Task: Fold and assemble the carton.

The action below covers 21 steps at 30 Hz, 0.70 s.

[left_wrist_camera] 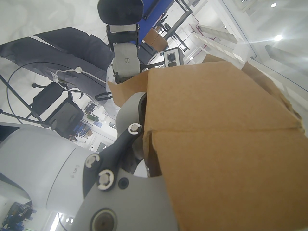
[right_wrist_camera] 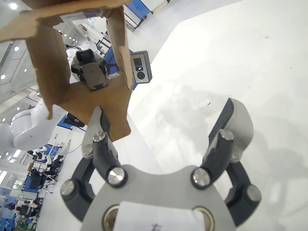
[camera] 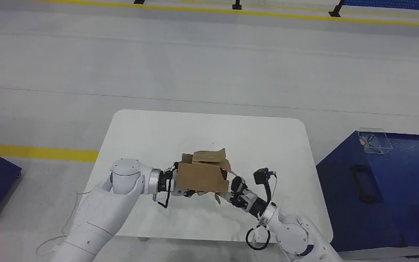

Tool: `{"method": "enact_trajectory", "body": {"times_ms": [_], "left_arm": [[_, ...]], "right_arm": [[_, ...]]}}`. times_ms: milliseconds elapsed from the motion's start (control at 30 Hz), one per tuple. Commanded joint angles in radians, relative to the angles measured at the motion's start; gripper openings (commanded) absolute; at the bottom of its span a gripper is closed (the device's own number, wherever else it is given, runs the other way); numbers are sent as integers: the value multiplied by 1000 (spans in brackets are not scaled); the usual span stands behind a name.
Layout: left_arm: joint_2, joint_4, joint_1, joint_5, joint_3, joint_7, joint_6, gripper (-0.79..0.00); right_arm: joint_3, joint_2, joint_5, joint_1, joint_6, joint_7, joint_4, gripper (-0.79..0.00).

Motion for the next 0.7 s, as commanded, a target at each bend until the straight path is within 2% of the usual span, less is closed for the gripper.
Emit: {"method": "enact_trajectory", "body": {"times_ms": [0, 133, 333, 667], "left_arm": [[1, 2, -2, 5, 2, 14, -3, -785], [2, 8, -4, 0, 3, 31, -4, -785], [3, 9, -6, -5, 6, 61, 3, -785], [1, -1, -8, -16, 25, 82, 0, -785]], "right_arm": [[25, 3, 16, -6, -11, -8, -15, 0], [75, 10, -18, -32, -11, -22, -70, 0], [88, 14, -30, -65, -7, -4, -139, 0], [31, 0, -45, -5, 18, -5, -94, 0]]}}
